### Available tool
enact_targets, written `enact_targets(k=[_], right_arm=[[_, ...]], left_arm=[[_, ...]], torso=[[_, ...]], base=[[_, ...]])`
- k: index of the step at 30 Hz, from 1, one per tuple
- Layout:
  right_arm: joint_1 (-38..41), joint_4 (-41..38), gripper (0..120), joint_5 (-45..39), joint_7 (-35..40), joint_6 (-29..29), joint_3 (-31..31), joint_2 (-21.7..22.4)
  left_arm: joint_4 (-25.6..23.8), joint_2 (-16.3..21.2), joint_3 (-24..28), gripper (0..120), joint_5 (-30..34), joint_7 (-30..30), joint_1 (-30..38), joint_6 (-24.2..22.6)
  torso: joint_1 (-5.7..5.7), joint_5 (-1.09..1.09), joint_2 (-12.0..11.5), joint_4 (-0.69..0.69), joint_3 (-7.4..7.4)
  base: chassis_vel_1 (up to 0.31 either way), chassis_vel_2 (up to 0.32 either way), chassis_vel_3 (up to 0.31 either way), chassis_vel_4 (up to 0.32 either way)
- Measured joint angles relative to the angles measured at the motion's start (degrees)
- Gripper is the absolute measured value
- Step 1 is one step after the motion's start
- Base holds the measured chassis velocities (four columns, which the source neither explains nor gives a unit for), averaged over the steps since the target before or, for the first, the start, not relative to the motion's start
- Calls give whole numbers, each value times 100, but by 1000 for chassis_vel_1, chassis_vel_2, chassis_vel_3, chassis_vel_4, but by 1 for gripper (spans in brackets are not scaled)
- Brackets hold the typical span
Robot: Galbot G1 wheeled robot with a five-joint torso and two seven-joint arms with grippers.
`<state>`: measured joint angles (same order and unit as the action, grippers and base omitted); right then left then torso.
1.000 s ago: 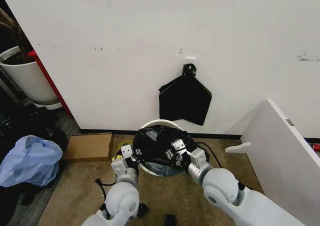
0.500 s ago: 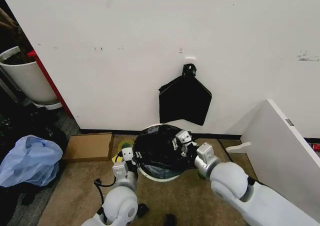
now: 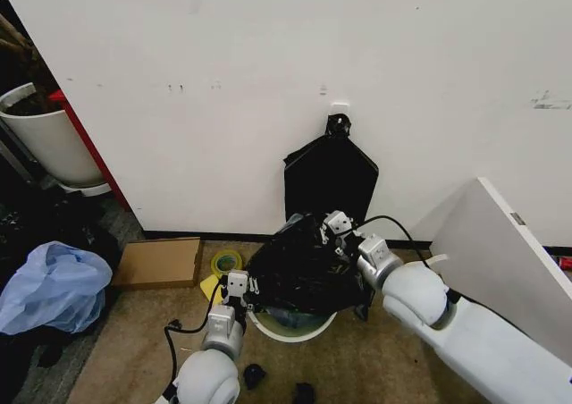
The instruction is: Place the garbage bag over the trash bin.
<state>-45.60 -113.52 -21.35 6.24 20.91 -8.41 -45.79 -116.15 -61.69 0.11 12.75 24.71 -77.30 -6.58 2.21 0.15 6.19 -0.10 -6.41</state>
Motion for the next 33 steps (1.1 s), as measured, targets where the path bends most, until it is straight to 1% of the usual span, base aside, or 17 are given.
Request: enact_targets(k=[2, 4, 5, 7, 9, 12, 13, 17, 20, 21, 23, 26, 28, 29, 31, 33], right_arm=[[33, 149, 0, 12, -106, -59, 17, 134], [47, 266, 0, -2, -160, -131, 27, 234], [47, 266, 0, -2, -160, -131, 27, 234], [49, 325, 0, -77, -191, -158, 45, 289], [1, 353, 0, -331, -262, -148, 137, 350], [-133, 352, 0, -1077, -458, -111, 294, 482], [-133, 352, 0, -1077, -458, -111, 294, 482], [-345, 265, 0, -1851, -439, -179, 507, 562], [-437, 237, 12, -2610, -214, -180, 738, 560], [-437, 237, 12, -2610, -214, -180, 738, 560], [-501, 244, 20, -2998, -110, -172, 893, 547], [-673, 281, 34, -3508, -22, -65, 1206, 518], [-761, 289, 42, -3743, 51, -38, 1401, 463], [-761, 289, 42, -3743, 51, -38, 1401, 463], [-833, 276, 49, -4001, 148, -23, 1637, 387], [-981, 121, 57, -4366, 287, 19, 2028, 289]], left_arm=[[24, 21, 15, 1, -154, -90, -7, 333], [58, 12, 17, 1, -230, -124, -15, 564], [58, 12, 17, 1, -230, -124, -15, 564], [84, -6, 11, 1, -268, -135, -30, 738], [100, -25, -21, 1, -275, -164, -60, 922], [128, -59, -78, 1, -262, -208, -108, 1148], [128, -59, -78, 1, -262, -208, -108, 1148], [131, -156, -191, 1, 3, -222, -153, 1171], [127, -189, -289, 1, 282, -208, -156, 1096], [127, -189, -289, 1, 282, -208, -156, 1096], [127, -203, -322, 1, 488, -205, -155, 1038], [100, -207, -391, 1, 771, -205, -168, 957], [87, -198, -422, 1, 853, -211, -184, 914], [87, -198, -422, 1, 853, -211, -184, 914], [84, -193, -456, 1, 921, -206, -193, 867], [83, -201, -513, 1, 1101, -137, -194, 760]], torso=[[0, 0, 0, -1, 0], [0, 0, 0, -2, 0], [0, 0, 0, -2, 0], [0, 1, 0, -2, 0], [0, 0, 0, -1, 0], [0, 0, 0, -1, 1], [0, 0, 0, -1, 1], [0, 0, 0, -2, 1], [0, 0, 0, -1, 1], [0, 0, 0, -1, 1], [0, 0, 0, 0, 1], [0, 0, 0, -2, 1], [0, 1, 0, -2, 1], [0, 1, 0, -2, 1], [0, 0, 0, -1, 1], [0, 1, 0, 0, 1]], base=[[0, 0, 0, 0], [0, 0, 0, 0], [0, 0, 0, 0], [0, 0, 0, 0], [0, 0, 0, 0], [0, 0, 0, 0], [0, 0, 0, 0], [0, 0, 0, 0], [0, 0, 0, 0], [0, 0, 0, 0], [0, 0, 0, 0], [0, 0, 0, 0], [0, 0, 0, 0], [0, 0, 0, 0], [0, 0, 0, 0], [0, 0, 0, 0]])
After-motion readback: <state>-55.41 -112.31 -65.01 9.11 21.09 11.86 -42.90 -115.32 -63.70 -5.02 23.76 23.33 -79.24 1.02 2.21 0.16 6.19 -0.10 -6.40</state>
